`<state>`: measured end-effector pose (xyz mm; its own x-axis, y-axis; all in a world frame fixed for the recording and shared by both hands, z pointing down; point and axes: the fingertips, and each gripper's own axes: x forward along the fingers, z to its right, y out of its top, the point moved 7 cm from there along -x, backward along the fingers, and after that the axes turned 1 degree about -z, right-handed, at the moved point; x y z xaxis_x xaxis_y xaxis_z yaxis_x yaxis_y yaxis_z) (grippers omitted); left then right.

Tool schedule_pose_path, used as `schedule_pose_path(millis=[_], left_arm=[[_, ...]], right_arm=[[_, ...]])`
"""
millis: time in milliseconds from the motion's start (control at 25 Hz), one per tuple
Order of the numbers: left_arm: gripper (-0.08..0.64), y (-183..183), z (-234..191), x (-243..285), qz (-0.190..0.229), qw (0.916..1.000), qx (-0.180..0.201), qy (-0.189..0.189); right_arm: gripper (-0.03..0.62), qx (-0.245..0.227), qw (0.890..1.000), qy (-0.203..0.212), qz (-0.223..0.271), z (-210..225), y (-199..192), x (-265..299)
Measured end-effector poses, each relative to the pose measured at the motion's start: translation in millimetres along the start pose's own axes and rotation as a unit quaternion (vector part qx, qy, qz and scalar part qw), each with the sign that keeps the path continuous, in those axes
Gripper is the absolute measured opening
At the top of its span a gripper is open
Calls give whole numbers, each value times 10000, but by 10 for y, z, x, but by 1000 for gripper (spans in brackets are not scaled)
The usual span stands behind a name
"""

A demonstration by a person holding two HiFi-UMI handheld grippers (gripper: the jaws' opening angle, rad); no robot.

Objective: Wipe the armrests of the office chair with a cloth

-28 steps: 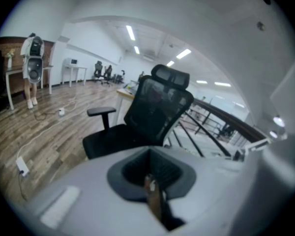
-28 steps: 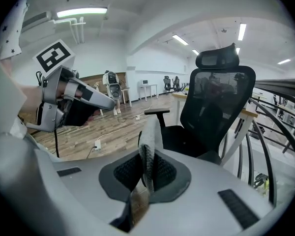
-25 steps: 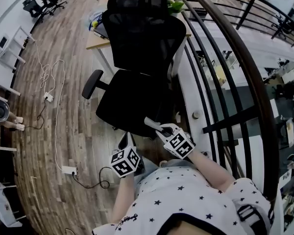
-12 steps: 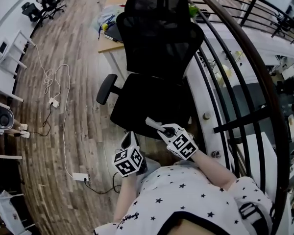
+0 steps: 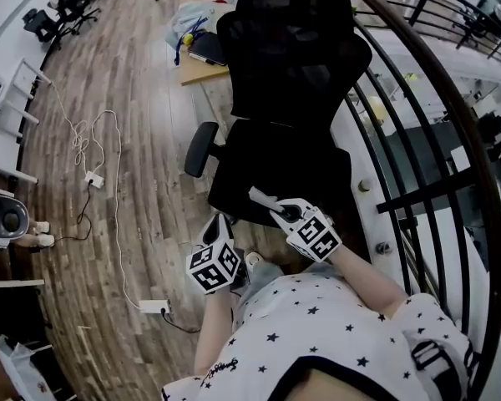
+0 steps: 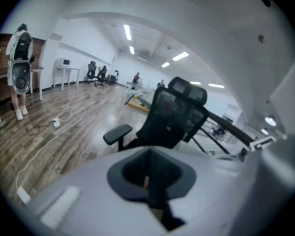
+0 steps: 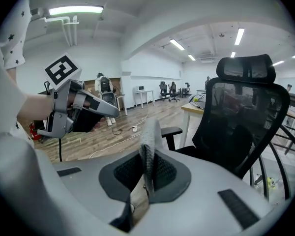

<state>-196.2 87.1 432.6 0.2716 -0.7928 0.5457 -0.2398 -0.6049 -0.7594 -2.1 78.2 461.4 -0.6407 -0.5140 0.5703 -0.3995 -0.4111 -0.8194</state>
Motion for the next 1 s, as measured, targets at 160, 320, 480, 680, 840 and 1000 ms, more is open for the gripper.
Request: schedule_pose_path(millis=[160, 320, 480, 680, 840, 1000], left_arm=[[8, 106, -312, -5, 20, 10000, -63, 31], [8, 181, -560, -2, -6, 9999, -106, 26], [8, 220, -808, 7, -45, 9998, -165, 58], [8, 236, -1053, 14, -86, 9995, -271, 142], [8, 282, -1144, 70, -109, 9990, -356, 228], [8, 365, -1207, 166, -131, 9983, -458, 343]], right_arm=[[26, -28, 10000, -53, 37, -77, 162, 209], [26, -12, 9999, -106, 33, -125, 331, 415], [26, 24, 9999, -154, 27, -142, 443, 628], [26, 57, 9997, -187, 131, -122, 637, 831], [26, 66, 9997, -202, 147, -19, 793, 971], [26, -42, 9997, -203, 85, 153, 914, 1166]])
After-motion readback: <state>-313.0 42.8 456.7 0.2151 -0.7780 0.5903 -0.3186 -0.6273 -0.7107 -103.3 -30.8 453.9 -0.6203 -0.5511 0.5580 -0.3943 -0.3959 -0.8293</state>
